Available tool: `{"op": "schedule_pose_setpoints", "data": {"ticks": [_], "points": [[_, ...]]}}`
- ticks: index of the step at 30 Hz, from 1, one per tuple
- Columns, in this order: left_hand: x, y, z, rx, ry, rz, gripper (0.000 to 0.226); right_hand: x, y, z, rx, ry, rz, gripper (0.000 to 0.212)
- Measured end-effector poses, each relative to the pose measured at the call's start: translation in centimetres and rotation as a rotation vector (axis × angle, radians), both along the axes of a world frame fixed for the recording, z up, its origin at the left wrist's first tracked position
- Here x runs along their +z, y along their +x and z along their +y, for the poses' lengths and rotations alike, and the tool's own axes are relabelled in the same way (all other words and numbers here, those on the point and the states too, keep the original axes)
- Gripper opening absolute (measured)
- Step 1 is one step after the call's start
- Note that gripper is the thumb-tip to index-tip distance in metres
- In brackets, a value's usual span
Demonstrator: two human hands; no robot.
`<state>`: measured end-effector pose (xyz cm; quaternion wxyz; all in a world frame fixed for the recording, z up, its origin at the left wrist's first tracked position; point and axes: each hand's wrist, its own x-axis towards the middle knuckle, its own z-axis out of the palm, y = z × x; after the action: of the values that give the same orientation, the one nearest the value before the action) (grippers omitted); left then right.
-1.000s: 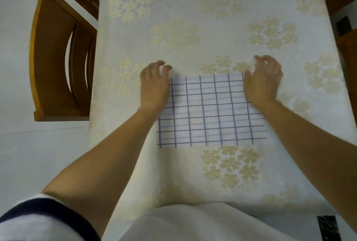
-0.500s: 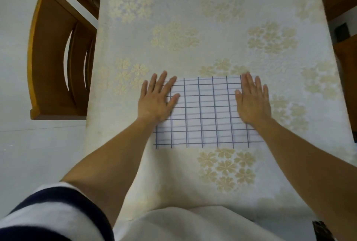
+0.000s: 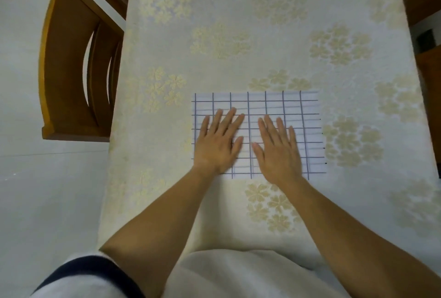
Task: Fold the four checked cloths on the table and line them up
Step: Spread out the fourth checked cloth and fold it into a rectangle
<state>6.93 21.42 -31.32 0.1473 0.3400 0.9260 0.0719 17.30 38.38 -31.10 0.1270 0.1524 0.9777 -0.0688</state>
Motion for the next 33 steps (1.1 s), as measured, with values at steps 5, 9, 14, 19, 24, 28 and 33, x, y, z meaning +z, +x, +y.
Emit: {"op": "schedule_pose_setpoints", "data": {"ticks": [5,9,14,19,24,28,33], "points": [[0.9,-3.2,-4.0,0.114,-0.055,0.014,0.065,0.4,2.9,6.7,-0.179,0.032,0.002,0.071],[1.8,-4.1,-3.8,0.154,-0.096,0.010,0.072,0.9,3.1,8.3,-0.273,-0.035,0.056,0.074],[5.3,-3.3,2.5,0.003,0.121,-0.107,0.094,2.6,0.7,7.7,-0.619,-0.123,0.281,0.062],[4.6,-3.3,6.1,-0.096,-0.287,-0.248,0.147,3.5,-1.0,8.8,-0.709,-0.189,0.122,0.076],[4.6,-3.3,7.3,-0.062,-0.378,-0.327,0.158,3.9,-1.7,11.1,-0.896,-0.458,-0.021,0.078],[5.2,-3.4,8.1,-0.047,-0.458,-0.373,0.160,4.9,-1.5,11.3,-0.946,-0.688,0.028,0.070],[5.4,-3.6,9.0,-0.020,-0.507,-0.432,0.164,5.6,-0.7,10.8,-0.919,-0.669,0.197,0.036]]}}
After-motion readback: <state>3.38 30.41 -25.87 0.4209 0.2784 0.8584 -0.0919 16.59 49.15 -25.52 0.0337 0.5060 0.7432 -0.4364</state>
